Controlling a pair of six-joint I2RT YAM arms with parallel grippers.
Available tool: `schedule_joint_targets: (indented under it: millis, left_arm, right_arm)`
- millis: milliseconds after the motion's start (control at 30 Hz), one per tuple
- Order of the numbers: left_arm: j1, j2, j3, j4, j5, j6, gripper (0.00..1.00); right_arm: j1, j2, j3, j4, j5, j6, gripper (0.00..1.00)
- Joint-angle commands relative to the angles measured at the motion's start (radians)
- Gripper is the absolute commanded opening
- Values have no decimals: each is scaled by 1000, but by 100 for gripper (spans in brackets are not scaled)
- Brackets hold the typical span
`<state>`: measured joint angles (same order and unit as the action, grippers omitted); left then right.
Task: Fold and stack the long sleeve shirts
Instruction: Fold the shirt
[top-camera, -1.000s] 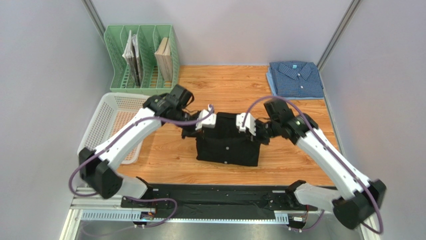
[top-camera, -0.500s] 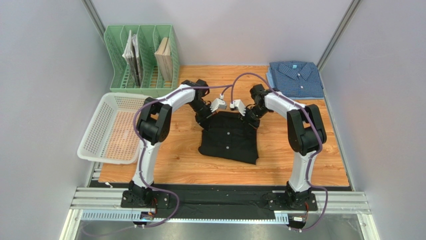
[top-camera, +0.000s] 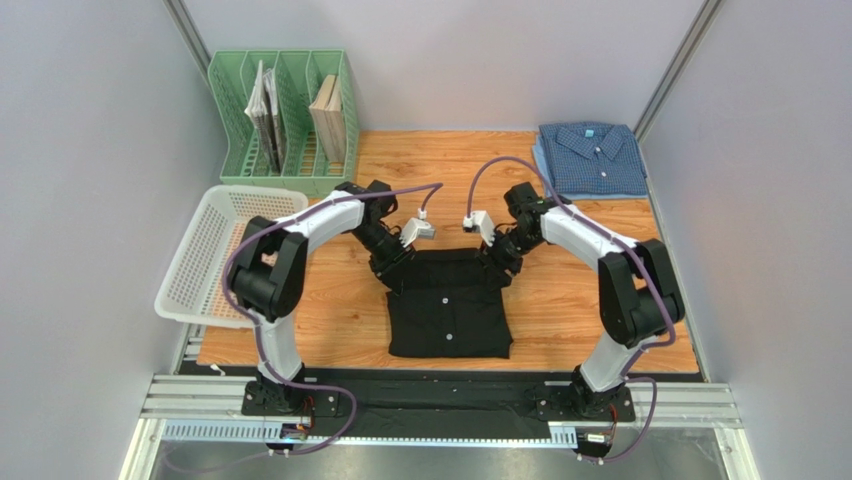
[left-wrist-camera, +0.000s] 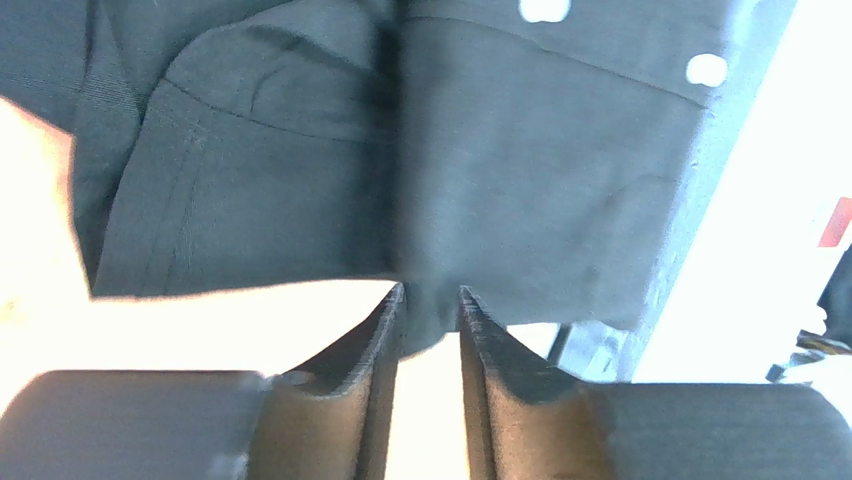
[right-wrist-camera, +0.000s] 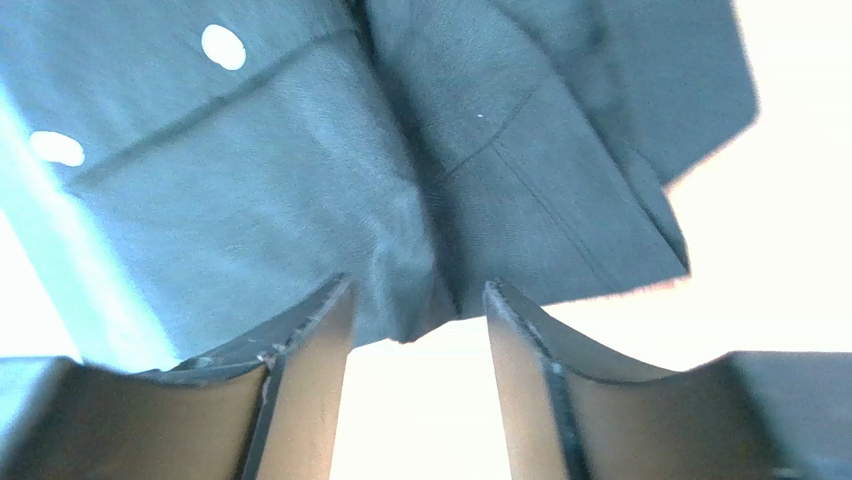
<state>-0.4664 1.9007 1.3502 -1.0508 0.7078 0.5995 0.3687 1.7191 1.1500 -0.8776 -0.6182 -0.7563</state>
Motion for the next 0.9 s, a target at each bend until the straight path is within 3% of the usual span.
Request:
schedule_joint_targets:
  millis: [0, 100, 233, 367, 567, 800, 867]
  left_arm:
    - [-4, -187, -10, 69, 81, 32, 44]
    - [-46, -181, 16, 84, 65, 59, 54]
    - [-92, -103, 43, 130, 71, 54, 57]
    - [-147, -68, 18, 218, 39, 33, 58]
    - [-187, 17, 46, 265, -28, 7, 59]
    - [-212, 83, 107, 163, -16, 74, 59]
    - [-224, 87, 106, 150, -10, 79, 53]
  right_arm:
    - [-76, -96, 120, -44, -138, 165, 58]
    - [-96, -53, 180, -50, -214, 282, 52]
    - [-65, 90, 273, -20, -287, 435, 39]
    - [-25, 175, 292, 66, -328, 589, 35]
    - [24, 327, 358, 100, -315, 614, 34]
    - [30, 467, 386, 120, -282, 632, 32]
    - [30, 477, 383, 118, -285, 632, 31]
